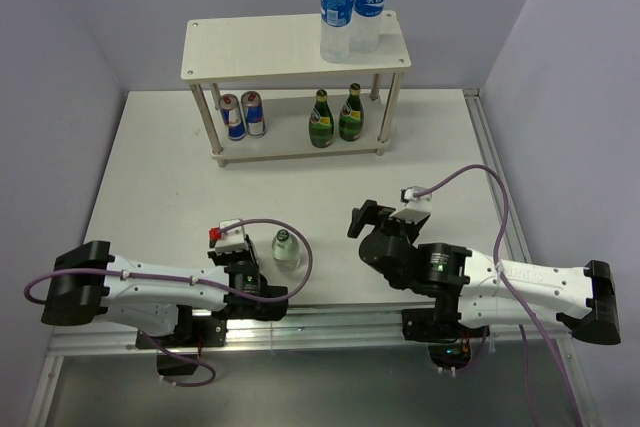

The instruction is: Place and organize the beverage onto the shelf

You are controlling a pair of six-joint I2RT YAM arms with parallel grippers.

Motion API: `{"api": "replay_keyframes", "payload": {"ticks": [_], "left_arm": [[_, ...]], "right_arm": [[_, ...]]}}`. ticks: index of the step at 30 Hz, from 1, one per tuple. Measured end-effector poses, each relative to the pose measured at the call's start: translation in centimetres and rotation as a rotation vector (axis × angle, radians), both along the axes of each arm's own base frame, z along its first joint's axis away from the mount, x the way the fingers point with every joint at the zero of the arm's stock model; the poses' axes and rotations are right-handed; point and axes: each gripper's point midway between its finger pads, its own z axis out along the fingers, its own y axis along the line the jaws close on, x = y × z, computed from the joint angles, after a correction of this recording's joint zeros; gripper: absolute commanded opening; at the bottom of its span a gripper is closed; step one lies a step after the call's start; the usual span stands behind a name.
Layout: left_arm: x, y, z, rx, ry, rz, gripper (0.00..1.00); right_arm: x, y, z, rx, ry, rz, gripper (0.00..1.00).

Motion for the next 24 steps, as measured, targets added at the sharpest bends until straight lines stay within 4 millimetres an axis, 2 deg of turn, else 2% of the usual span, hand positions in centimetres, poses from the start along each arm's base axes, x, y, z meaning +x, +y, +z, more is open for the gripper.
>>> {"api": "replay_keyframes", "payload": {"ticks": [7,11,17,24], "left_arm": [[-0.3,-0.9,0.6,-0.078,0.045,0.014,0.00],[-0.3,-2.2,3.8,-0.187,0.054,0.001,0.00],[0.6,-2.3,8.5,-0.237,0.006,-0.001,0.00],[1.5,-1.4,11.1,-0.173,-0.009,0.015,0.00]], "right_arm": [[0.0,-0.2,-0.3,-0.011,0.003,-0.005,1.00],[0.0,-0.3,-0.5,-0.012,0.003,-0.005,1.00],[-0.1,-0.4,-0.8,-0.014,0.003,-0.004,1.00],[-0.2,-0.6,-0.9,-0.008,0.000,-0.003,1.00]]}}
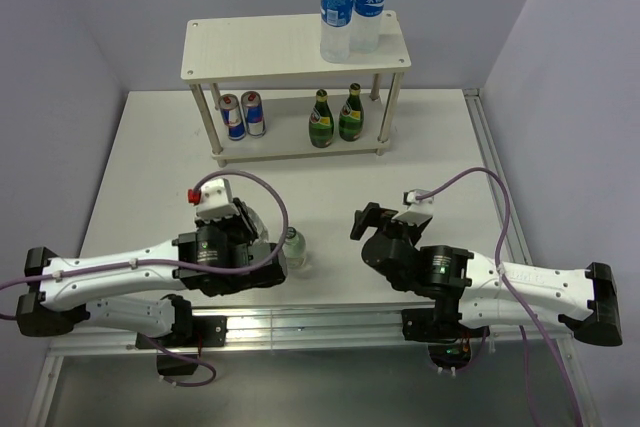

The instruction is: Place and organize the beverage onto the shelf

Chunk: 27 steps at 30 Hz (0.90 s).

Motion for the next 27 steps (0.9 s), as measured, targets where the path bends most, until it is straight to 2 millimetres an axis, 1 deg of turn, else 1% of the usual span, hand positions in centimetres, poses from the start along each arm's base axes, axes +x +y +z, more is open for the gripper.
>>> {"api": "replay_keyframes", "payload": {"ticks": [3,7,11,13,15,17,18,22,25,27], "left_arm": [[0.6,0.6,1.8,0.026,0.001,0.020,0.00],[1.1,1.2,5.8,0.033,-0.008,0.024,0.00],[1.5,0.6,11.0,-0.015,-0.043,0.017,0.00],[1.7,0.1,12.6,-0.014,-0.058,0.017,0.01],[2.1,-0.7,13.7,0.005,-0.065,0.022,0.01],[2.6,-1.7,14.0,0.026,-0.068,0.032,0.01],[2.9,-2.4,13.9,0.044,-0.065,0.035,0.01],[3.6,-4.7,12.5,0.102,-0.048,0.037,0.00],[3.8,-5.9,11.6,0.125,-0.034,0.031,0.01],[4.0,-6.6,11.5,0.144,-0.034,0.017,0.00]], "right_arm": [[0.0,0.0,0.1,0.002,-0.002,0.001,1.00],[0.0,0.1,0.1,0.000,-0.004,0.004,1.00],[0.1,0.3,0.4,0.007,-0.010,0.006,1.00],[0.1,0.3,0.5,0.013,-0.013,0.007,1.00],[0.1,0.3,0.6,0.018,-0.016,0.008,1.00],[0.1,0.3,0.8,0.022,-0.019,0.009,1.00],[0.1,0.3,0.8,0.023,-0.020,0.010,1.00],[0.1,0.1,1.1,0.033,-0.025,0.011,1.00],[0.0,-0.2,1.5,0.045,-0.030,0.011,1.00],[-0.1,-0.4,1.8,0.055,-0.034,0.012,1.00]]}}
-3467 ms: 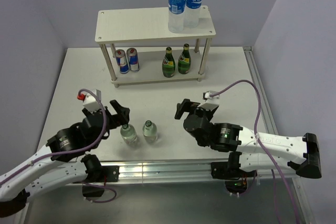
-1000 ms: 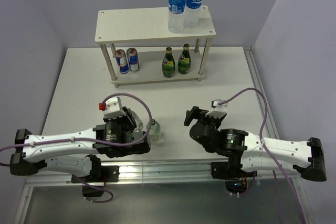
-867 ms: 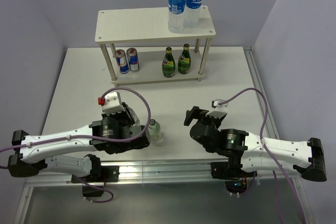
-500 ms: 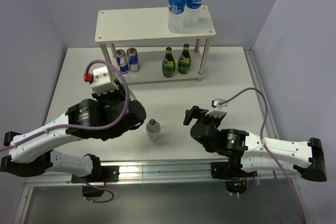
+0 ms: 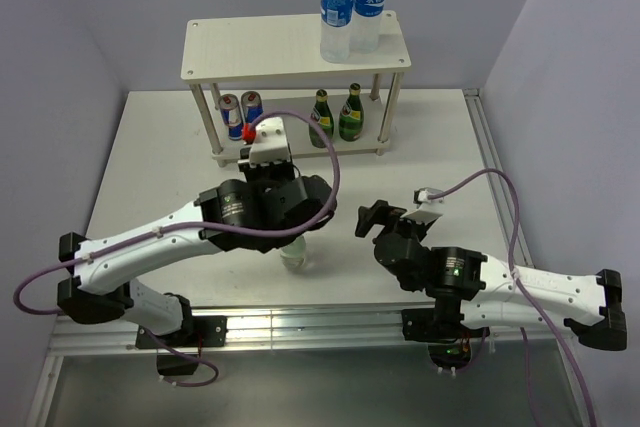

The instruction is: Place and organize the beverage onto the shelf

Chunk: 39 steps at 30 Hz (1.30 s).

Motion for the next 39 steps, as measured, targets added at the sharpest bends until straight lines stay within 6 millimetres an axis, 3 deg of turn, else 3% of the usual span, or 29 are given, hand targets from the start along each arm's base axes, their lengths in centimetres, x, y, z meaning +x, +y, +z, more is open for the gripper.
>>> {"api": "replay_keyframes", "payload": {"ticks": [4,7,11,15,23,26,32,39], "left_arm": [[0.5,-2.3,-1.6,-0.045,-0.016,-0.133,0.00],[0.5,-2.4,-3.1,0.008,0.009,-0.249,0.00],[3.5,-2.1,-0.9,-0.006,-0.026,-0.262,0.00],[6.9,0.2,2.7,-0.002,-0.070,-0.221,0.00],[13.8,4.9,13.0,0.004,-0.187,-0.143,0.00],[16.6,7.5,15.5,-0.002,-0.223,-0.096,0.00],[20.5,11.0,17.0,0.029,-0.223,-0.033,0.00],[23.2,13.3,15.4,0.057,-0.190,-0.036,0.00]], "right_arm": [[0.0,-0.2,0.2,0.005,-0.005,-0.002,1.00],[-0.1,-0.5,0.0,-0.008,-0.001,-0.002,1.00],[-0.2,-0.8,0.2,-0.004,-0.004,-0.004,1.00],[-0.2,-1.2,0.5,0.001,-0.013,-0.014,1.00],[-0.1,-1.8,0.3,-0.029,-0.015,-0.031,1.00],[-0.2,-2.0,0.5,-0.019,-0.020,-0.034,1.00],[-0.4,-2.8,0.6,-0.008,-0.019,-0.045,1.00],[-0.7,-3.7,0.9,0.028,-0.021,-0.053,1.00]]}}
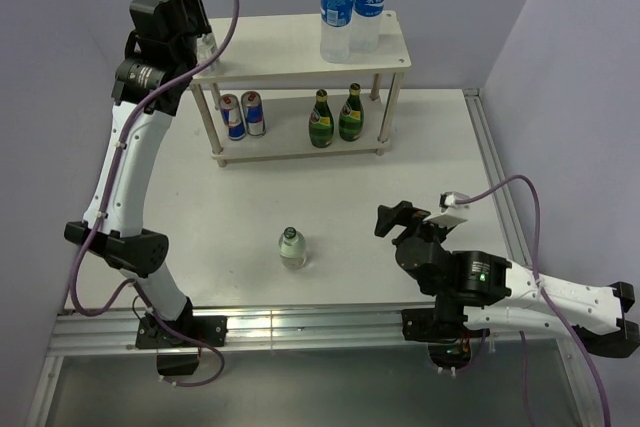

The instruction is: Place and organize the beverage onto the shelf

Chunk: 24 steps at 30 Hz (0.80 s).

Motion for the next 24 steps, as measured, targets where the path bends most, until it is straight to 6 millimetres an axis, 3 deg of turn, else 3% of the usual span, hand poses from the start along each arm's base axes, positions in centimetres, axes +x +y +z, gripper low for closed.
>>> {"api": "replay_keyframes", "payload": {"ticks": [5,16,17,21,24], "left_arm": [[2.0,0.7,-1.3,0.014,0.015,0.020,0.00],[3.6,-0.3,-1.1,0.002,-0.025,-0.011,0.02],[3.7,-0.3,-1.1,0.002,-0.028,-0.011,0.05],[3.8,-0.4,-1.0,0.000,-0.032,-0.011,0.38],[3.9,-0.4,-1.0,0.000,-0.038,-0.010,0.54]], "right_arm": [[-0.1,-0.5,0.1,0.009,-0.003,-0.010,1.00],[-0.1,-0.4,-0.1,0.007,0.001,-0.015,1.00],[-0.1,-0.4,-0.1,0.008,0.001,-0.015,1.00],[-0.1,-0.4,-0.1,0.013,0.001,-0.017,1.00],[0.0,-0.4,-0.1,0.014,0.001,-0.018,1.00]]}}
